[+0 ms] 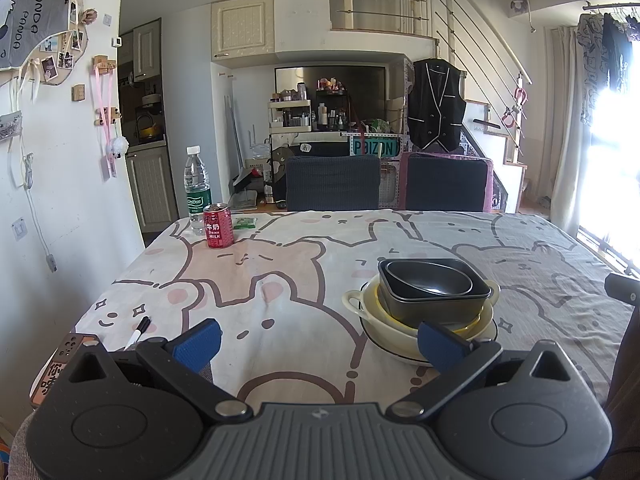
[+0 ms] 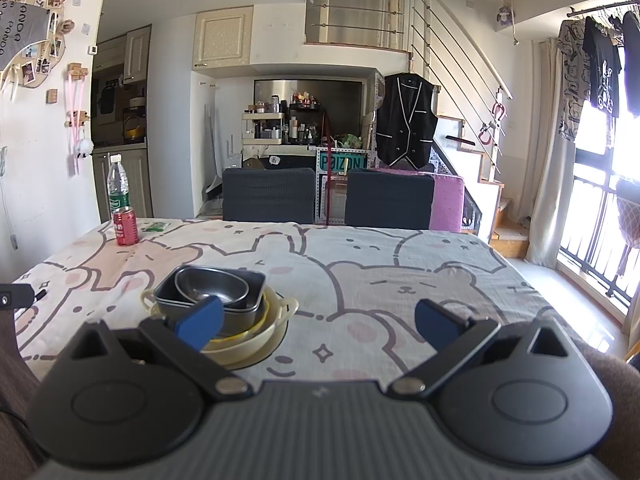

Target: Organize plates and bowls

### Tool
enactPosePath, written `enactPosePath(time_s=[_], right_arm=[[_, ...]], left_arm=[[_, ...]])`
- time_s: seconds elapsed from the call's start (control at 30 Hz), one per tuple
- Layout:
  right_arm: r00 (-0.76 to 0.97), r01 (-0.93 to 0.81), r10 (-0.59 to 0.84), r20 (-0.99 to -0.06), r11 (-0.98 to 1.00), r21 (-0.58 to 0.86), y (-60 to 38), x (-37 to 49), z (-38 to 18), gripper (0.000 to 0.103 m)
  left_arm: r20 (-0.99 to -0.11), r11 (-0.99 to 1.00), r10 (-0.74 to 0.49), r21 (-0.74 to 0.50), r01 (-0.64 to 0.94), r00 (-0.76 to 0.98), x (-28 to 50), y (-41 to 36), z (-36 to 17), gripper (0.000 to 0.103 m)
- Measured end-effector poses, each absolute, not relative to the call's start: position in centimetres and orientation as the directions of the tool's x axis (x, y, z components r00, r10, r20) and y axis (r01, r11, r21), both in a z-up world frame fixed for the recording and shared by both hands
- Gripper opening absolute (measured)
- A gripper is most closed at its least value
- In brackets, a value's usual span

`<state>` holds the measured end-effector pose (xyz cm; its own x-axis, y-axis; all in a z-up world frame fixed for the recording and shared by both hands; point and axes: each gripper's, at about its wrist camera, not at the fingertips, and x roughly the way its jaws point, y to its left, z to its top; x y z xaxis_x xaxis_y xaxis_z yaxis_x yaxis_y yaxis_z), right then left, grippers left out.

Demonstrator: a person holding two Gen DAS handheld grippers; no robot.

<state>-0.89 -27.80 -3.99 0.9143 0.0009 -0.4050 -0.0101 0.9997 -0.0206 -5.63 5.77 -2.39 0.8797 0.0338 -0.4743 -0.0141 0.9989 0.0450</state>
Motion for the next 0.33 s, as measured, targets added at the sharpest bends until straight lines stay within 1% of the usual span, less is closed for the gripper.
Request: enactPosePath(time_s=[0.33], right_arm=[[0.915,-0.010,0.001,-0.404,1.000,-0.020,-27.73,-0.87,-4.00,0.103]], left_arm=[[-0.476,0.999,0.035,0.043,-0.017,0.879,-5.63,5.73,-2.37,0.103]])
